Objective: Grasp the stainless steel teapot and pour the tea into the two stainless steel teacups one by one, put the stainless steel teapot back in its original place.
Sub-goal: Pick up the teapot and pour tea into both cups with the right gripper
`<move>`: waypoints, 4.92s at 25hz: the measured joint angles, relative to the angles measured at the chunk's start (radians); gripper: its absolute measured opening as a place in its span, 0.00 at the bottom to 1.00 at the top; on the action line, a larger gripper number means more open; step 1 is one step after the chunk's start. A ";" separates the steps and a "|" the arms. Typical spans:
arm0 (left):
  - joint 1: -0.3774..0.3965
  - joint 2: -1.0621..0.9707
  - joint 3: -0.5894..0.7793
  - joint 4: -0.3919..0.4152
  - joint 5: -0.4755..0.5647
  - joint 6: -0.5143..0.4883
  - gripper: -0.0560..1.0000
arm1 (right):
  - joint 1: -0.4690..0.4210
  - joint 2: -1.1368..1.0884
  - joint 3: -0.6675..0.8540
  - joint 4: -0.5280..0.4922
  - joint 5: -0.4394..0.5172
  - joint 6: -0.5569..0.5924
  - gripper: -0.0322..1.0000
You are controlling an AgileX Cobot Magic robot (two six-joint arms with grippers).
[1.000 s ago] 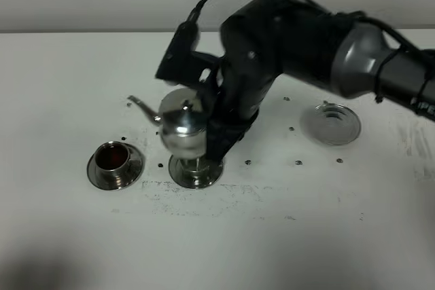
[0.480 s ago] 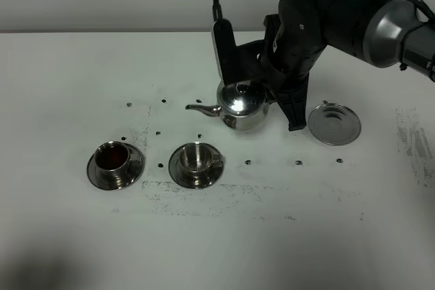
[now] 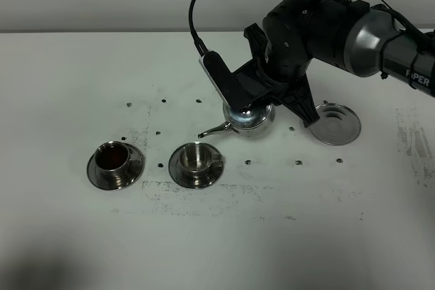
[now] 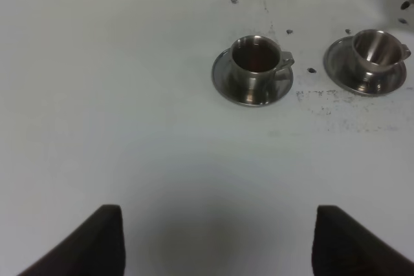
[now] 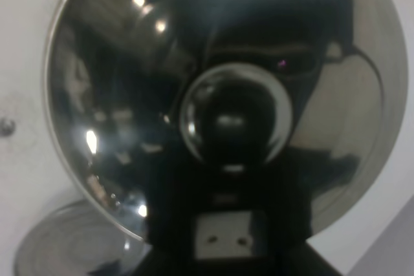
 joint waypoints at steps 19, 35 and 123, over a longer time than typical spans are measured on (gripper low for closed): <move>0.000 0.000 0.000 0.000 0.000 0.001 0.61 | 0.073 0.055 0.000 -0.184 -0.046 0.049 0.20; 0.000 0.000 0.000 0.000 0.000 0.001 0.61 | 0.116 0.056 0.000 -0.322 -0.051 0.054 0.20; 0.000 0.000 0.000 0.000 0.000 0.001 0.61 | 0.207 0.056 0.000 -0.583 -0.032 0.153 0.20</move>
